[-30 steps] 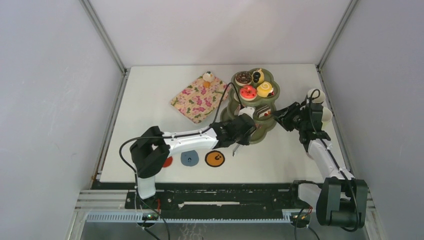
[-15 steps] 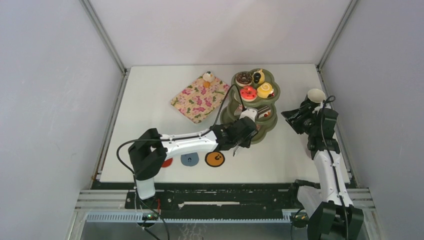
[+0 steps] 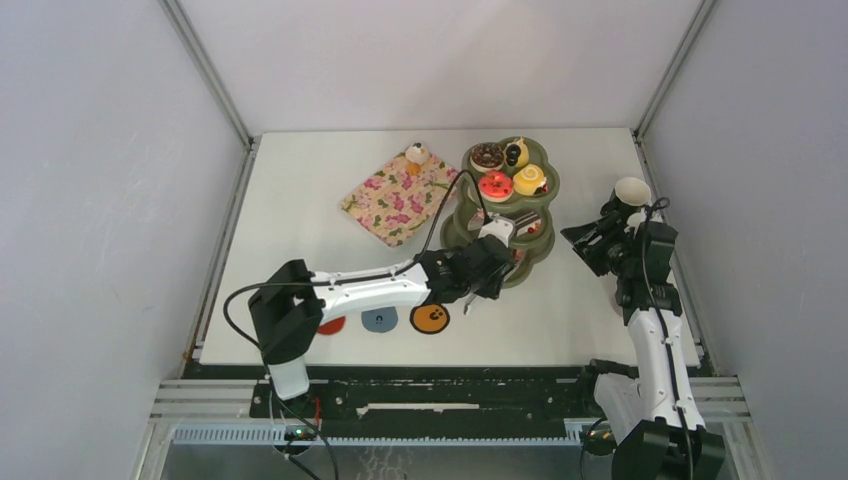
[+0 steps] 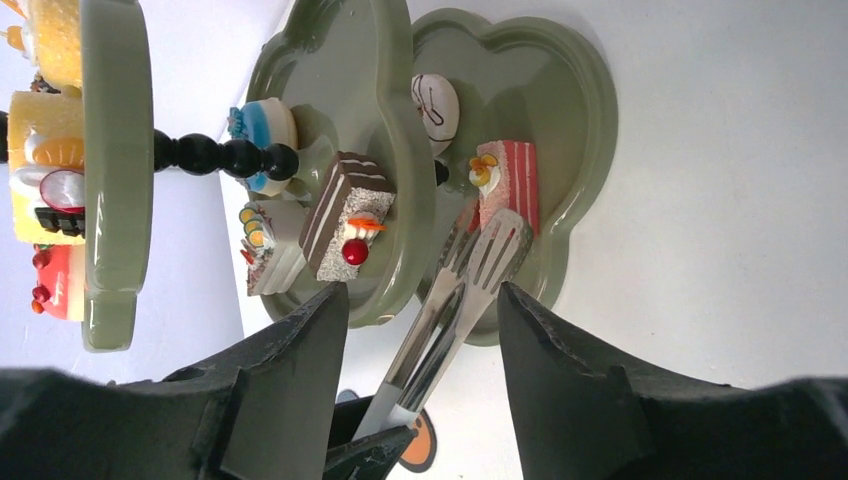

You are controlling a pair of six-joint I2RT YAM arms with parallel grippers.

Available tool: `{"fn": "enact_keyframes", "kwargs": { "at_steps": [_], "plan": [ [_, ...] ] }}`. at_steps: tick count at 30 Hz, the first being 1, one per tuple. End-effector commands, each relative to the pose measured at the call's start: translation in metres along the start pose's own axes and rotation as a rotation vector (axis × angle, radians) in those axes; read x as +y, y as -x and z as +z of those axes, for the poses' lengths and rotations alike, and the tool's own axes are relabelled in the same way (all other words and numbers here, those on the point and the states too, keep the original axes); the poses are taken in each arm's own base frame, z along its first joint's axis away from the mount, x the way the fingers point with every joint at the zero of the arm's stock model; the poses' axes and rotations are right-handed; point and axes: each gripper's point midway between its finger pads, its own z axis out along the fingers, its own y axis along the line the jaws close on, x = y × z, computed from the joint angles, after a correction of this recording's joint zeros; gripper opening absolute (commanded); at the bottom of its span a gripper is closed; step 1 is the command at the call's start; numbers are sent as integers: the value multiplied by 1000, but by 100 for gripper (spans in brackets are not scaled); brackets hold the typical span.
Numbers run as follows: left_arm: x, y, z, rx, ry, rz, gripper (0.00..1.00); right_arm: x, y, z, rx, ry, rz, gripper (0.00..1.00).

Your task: Serve the afternoon tea

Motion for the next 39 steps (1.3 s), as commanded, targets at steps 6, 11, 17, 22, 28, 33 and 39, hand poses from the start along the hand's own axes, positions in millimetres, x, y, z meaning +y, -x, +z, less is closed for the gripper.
{"fn": "enact_keyframes", "kwargs": {
  "at_steps": [6, 11, 17, 22, 28, 33, 39],
  "plan": [
    [16, -11, -44, 8, -15, 12, 40, 10, 11, -9, -43, 15, -50, 66],
    [29, -17, -66, 29, 10, 5, 33, 5, 7, -15, -41, -8, -82, 67],
    [53, -18, -108, -17, 37, -42, 31, 0, 0, -28, -47, -33, -110, 69],
    [89, -3, -131, -50, 79, -126, 31, 5, -11, -34, -10, -10, -108, 70],
    [170, 58, -145, -165, 195, -223, 33, 14, -18, -41, -3, 19, -115, 71],
    [218, 102, -127, -168, 289, -271, 35, 11, -15, -39, -15, -2, -130, 71],
    [249, 134, -104, -177, 343, -274, 36, 11, -14, -45, -19, -23, -156, 71]
  ]
}}
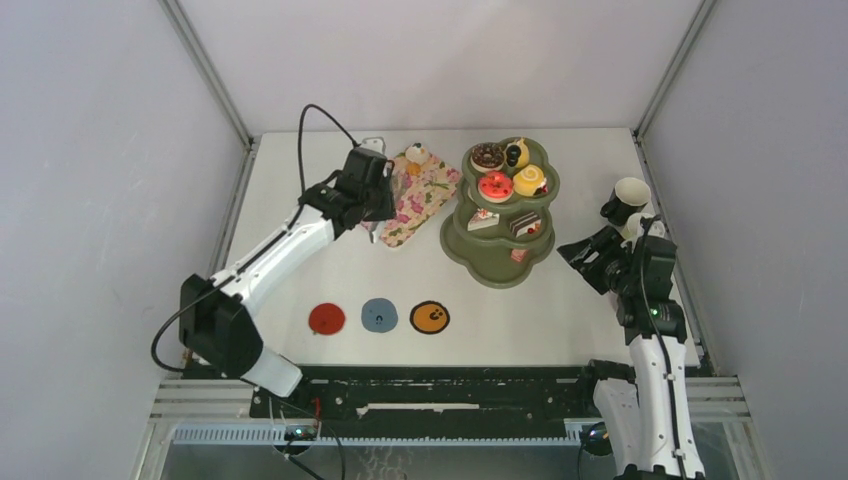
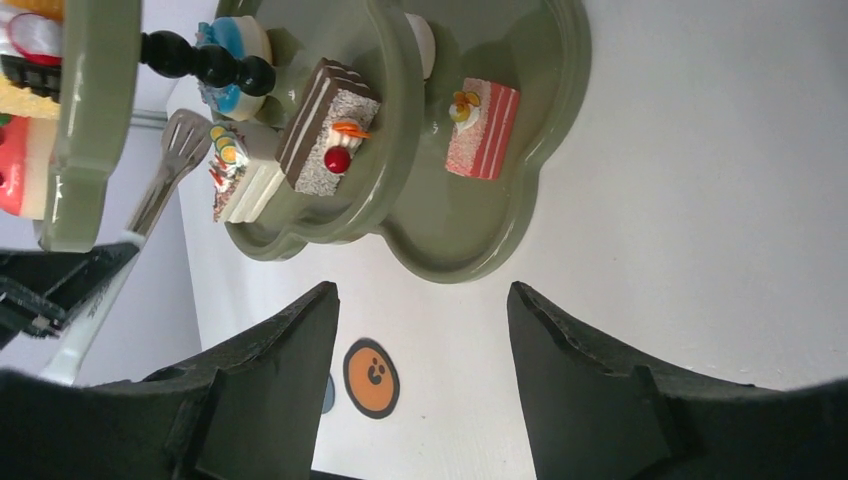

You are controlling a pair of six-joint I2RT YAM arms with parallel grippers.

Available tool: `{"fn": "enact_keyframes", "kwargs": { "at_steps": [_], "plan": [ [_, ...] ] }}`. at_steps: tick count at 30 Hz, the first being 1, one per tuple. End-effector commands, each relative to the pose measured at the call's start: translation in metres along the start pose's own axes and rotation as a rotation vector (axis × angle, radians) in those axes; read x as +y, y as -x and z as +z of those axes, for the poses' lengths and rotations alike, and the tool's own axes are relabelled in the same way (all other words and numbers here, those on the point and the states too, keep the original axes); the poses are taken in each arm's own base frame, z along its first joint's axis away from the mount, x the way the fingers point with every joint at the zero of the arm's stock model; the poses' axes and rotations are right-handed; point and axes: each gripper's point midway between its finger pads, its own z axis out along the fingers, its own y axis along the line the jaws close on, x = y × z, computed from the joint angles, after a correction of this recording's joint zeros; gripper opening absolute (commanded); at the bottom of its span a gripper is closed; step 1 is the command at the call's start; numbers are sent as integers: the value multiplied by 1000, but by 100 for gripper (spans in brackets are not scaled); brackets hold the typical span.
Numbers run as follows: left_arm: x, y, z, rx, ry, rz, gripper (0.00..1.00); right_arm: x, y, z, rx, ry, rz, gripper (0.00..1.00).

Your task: Serve the afternoon tea

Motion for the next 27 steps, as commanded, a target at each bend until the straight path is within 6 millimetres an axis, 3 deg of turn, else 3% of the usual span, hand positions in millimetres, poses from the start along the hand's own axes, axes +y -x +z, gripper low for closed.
{"fn": "enact_keyframes", "kwargs": {
  "at_steps": [1, 5, 12, 18, 27],
  "plan": [
    [-6, 53, 9, -80, -38, 17, 37, 15, 16, -12, -61, 20, -58, 71],
    [3, 70, 35, -62, -33, 19, 39, 15, 16, -19, -83, 19, -60, 72],
    [0, 76, 79, -20, -33, 117, 41, 9, 24, -39, -158, -42, -112, 72],
    [-4, 66, 112, 18, -56, 161, 42, 2, 27, -47, -182, -90, -143, 74],
    [-4, 49, 139, 73, -45, 123, 47, 2, 27, -48, -188, -89, -142, 75]
  ]
}}
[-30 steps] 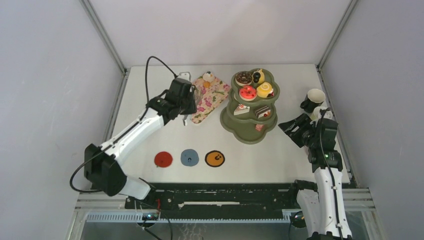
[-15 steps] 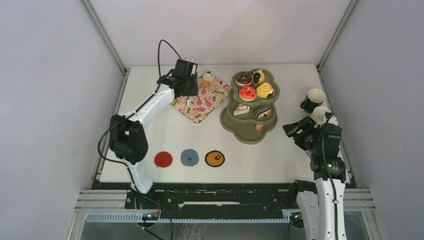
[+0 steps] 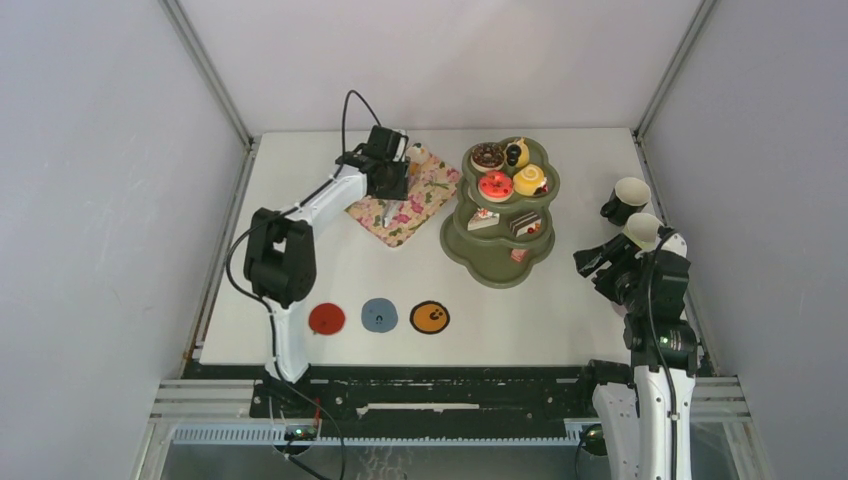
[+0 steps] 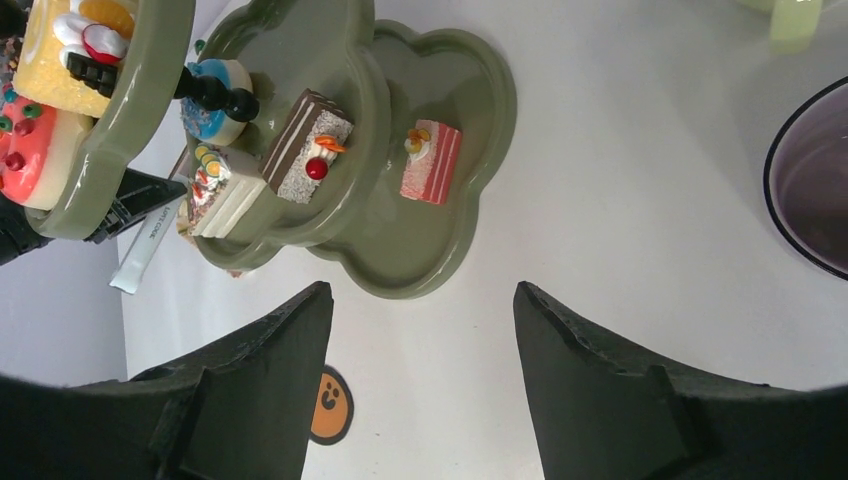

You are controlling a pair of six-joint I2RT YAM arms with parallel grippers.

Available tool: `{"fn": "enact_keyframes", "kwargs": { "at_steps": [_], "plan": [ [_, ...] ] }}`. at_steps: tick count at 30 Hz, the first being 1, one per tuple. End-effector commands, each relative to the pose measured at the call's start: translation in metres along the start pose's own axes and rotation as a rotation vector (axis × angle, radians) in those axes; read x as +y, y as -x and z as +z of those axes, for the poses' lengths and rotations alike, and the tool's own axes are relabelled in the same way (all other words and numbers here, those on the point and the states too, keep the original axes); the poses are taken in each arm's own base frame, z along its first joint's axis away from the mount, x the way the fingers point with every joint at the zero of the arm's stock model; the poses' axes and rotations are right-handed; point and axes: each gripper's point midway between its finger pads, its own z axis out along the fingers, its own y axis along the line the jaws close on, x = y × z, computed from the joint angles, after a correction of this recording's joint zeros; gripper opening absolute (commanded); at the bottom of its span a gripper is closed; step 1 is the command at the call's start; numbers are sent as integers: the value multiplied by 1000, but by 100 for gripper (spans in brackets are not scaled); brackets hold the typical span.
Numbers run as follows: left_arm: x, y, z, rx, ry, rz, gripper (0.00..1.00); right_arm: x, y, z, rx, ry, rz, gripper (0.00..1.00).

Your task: Serve the afternoon tea

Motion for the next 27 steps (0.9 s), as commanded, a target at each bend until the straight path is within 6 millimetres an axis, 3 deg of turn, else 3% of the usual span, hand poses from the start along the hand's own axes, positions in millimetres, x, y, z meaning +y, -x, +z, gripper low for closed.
{"fn": "enact_keyframes", "kwargs": {
  "at_steps": [1, 10, 27],
  "plan": [
    [-8, 37, -5, -96, -27, -10, 47, 6, 10, -5, -36, 13, -29, 75],
    [-9, 36, 11, -69, -13, -33, 48, 3, 8, -4, -32, 7, -24, 75],
    [8, 32, 30, -28, 33, -59, 49, 1, 6, -1, -25, 0, -29, 75]
  ]
}}
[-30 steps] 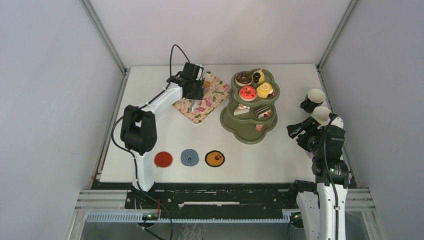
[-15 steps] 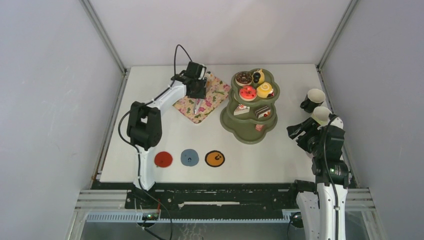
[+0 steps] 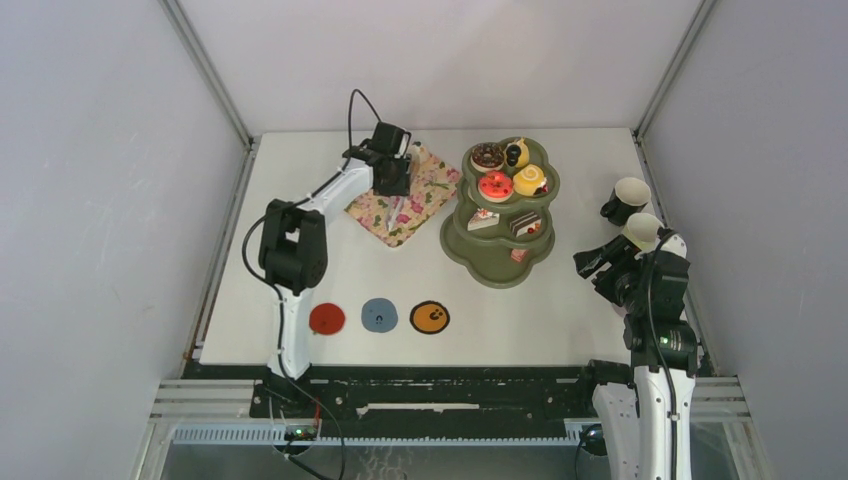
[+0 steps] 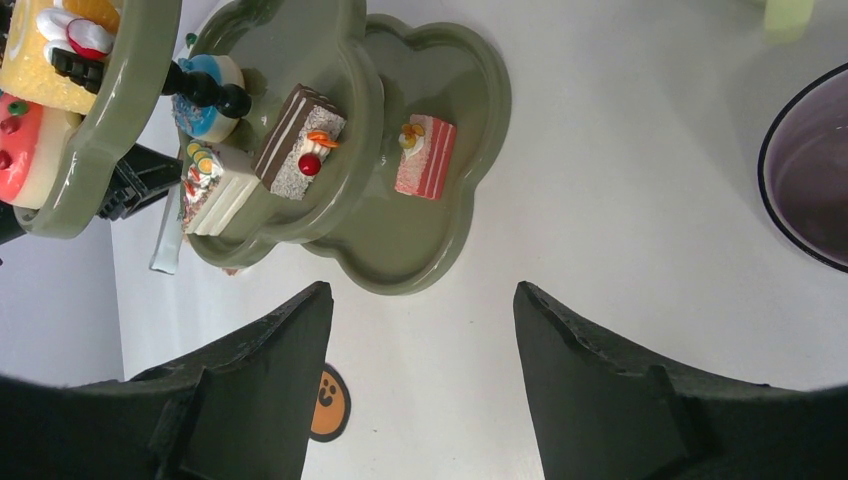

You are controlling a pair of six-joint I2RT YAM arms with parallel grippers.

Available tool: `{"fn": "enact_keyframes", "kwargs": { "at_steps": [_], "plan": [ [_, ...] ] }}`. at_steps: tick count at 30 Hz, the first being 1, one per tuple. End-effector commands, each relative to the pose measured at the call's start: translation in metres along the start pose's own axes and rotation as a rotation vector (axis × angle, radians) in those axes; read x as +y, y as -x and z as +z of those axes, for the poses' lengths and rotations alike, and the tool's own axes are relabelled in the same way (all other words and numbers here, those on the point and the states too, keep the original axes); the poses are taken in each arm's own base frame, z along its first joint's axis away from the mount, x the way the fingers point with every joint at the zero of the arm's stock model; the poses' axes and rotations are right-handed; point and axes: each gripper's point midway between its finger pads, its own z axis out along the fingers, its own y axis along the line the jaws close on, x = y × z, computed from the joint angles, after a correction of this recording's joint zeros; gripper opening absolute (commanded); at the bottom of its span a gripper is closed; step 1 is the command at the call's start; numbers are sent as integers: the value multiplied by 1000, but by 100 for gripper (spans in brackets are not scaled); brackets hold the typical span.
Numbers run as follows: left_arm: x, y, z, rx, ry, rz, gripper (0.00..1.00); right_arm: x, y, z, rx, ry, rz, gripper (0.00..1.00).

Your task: Serve the afternoon tea

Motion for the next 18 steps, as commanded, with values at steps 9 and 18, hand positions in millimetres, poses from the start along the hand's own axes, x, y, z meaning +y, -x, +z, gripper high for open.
{"fn": "enact_keyframes", "kwargs": {
  "at_steps": [9, 18],
  "plan": [
    [-6, 23, -33, -116, -58, -58, 33, 5, 7, -2, -29, 20, -27, 75],
    [-7, -14, -68, -92, -103, -60, 27, 6, 5, -1, -25, 31, -23, 75]
  ]
}}
